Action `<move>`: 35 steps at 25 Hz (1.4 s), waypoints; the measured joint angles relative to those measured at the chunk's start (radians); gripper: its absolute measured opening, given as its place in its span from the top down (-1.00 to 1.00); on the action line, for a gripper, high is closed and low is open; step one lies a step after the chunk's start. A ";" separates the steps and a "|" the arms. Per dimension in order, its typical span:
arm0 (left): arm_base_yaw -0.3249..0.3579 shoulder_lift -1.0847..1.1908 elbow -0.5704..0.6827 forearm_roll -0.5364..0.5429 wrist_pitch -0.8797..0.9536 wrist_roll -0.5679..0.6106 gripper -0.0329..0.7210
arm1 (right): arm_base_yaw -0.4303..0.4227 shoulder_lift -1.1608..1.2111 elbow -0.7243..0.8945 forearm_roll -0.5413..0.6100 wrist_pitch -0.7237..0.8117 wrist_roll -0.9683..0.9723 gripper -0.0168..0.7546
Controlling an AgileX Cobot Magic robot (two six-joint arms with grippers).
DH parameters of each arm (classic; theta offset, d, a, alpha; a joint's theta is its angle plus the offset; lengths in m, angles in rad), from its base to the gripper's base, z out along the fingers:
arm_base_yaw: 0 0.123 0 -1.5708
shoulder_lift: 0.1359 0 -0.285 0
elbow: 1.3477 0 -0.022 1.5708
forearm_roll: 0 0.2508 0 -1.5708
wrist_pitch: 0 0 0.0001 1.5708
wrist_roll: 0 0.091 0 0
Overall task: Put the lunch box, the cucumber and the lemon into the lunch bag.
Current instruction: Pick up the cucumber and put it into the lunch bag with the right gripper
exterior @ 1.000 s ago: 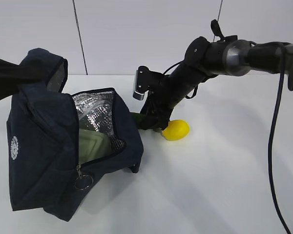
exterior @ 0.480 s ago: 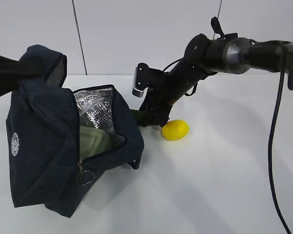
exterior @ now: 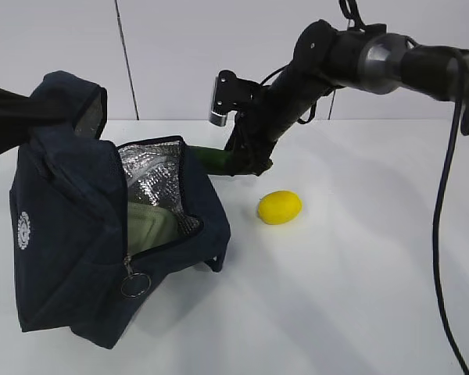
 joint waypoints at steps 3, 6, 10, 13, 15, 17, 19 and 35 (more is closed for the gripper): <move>0.000 0.000 0.000 0.000 0.000 0.000 0.93 | -0.014 0.000 -0.046 -0.088 0.047 0.138 0.10; 0.000 0.000 0.000 -0.001 0.000 0.000 0.93 | -0.036 0.000 -0.102 -0.128 0.080 0.296 0.10; 0.000 0.000 0.000 -0.001 0.000 0.000 0.93 | -0.062 -0.012 -0.158 -0.141 0.153 0.439 0.10; 0.000 0.000 0.000 -0.003 -0.005 0.022 0.93 | -0.065 -0.049 -0.167 -0.146 0.219 0.504 0.10; 0.000 0.000 0.000 -0.005 -0.015 0.041 0.93 | -0.065 -0.079 -0.168 -0.132 0.263 0.552 0.10; 0.000 0.000 0.000 -0.015 -0.027 0.062 0.93 | -0.065 -0.108 -0.168 -0.104 0.278 0.591 0.10; 0.000 0.000 0.000 -0.021 -0.040 0.082 0.93 | -0.065 -0.131 -0.170 -0.074 0.281 0.620 0.10; 0.000 0.000 0.000 -0.103 -0.100 0.207 0.93 | -0.040 -0.258 -0.174 0.163 0.296 1.125 0.10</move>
